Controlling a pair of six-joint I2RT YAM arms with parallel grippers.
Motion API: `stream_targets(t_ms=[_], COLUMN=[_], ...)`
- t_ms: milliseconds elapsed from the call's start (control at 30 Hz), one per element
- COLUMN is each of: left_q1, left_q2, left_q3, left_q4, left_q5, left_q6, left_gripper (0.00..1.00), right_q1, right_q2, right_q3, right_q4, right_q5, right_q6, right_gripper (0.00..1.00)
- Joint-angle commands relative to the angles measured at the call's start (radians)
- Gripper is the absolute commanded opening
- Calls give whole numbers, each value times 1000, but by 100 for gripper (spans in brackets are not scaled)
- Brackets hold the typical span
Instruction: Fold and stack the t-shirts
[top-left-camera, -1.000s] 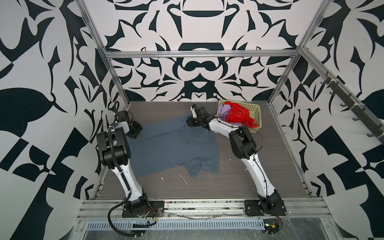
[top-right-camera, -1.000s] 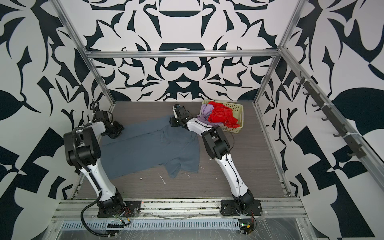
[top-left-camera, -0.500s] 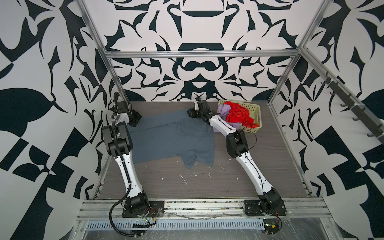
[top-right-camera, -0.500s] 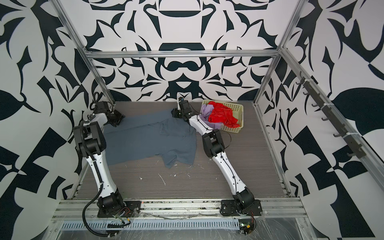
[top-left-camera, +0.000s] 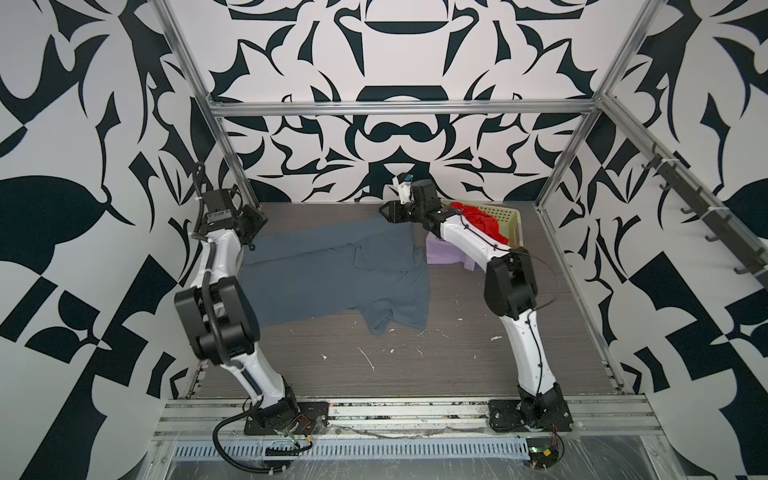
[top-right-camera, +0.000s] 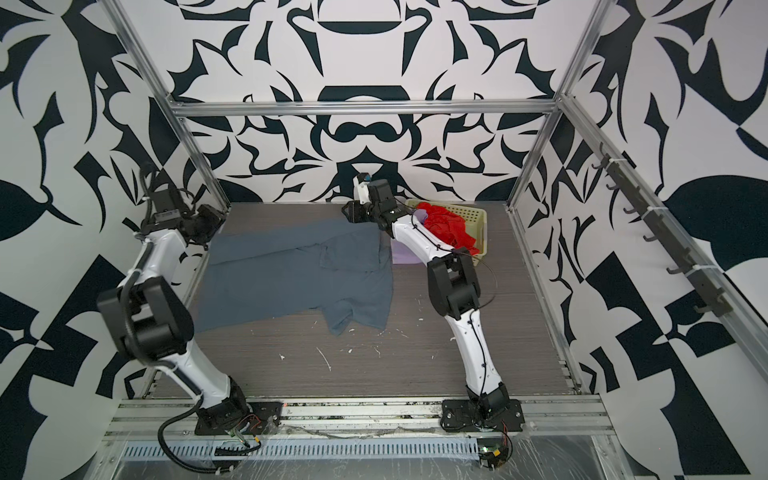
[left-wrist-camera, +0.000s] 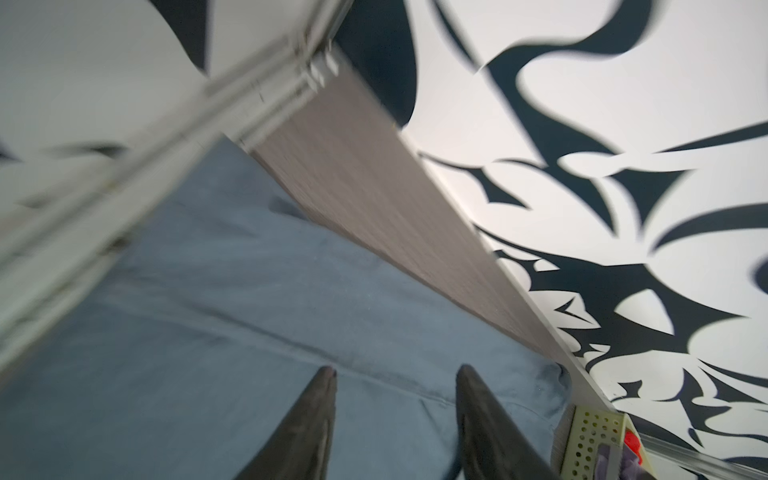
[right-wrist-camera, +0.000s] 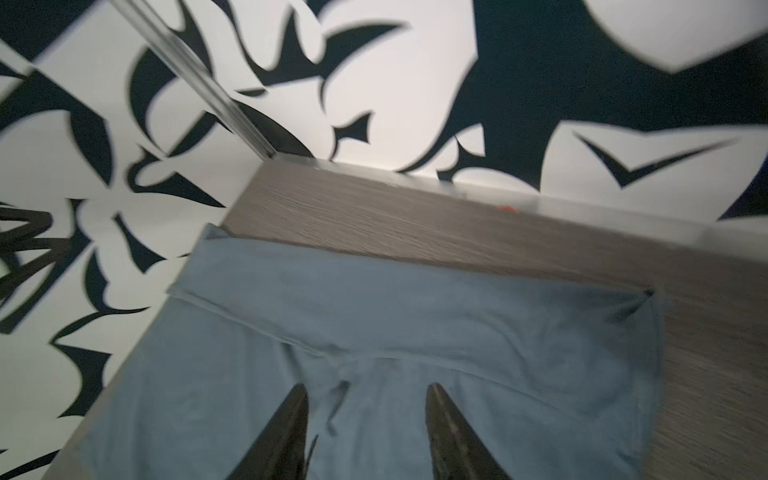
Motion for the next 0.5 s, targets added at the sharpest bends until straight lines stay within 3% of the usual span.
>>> stream_targets(t_ms=[0,167,300,400,433,467], left_q1=[40,60,60,60,60,60], left_q2=[-85,-286,-383,-444,-460,-474], left_q3=[-175,-402,-481,-516,-535,-557], left_q4=[-148,-98,-109,-170,-186,-194], left_q5=[-104,-79,-85,-152,-180,-201], left_q6=[22,-54,-86,-84,-76,-71], left_gripper=[52,53,54,56,58,68], right_q1=[46,51,53,53,55,57], right_q2=[-165,-222,-154,-130,-144,-166], right_q3=[-155,-322,-338,-358,-390,-427], right_q4=[-1,84,130,110,112,116], right_q5=[85,158,219,247,248,256], right_q6=[-20,106,221,274,280,284], right_gripper=[51,52,51,49,49,49])
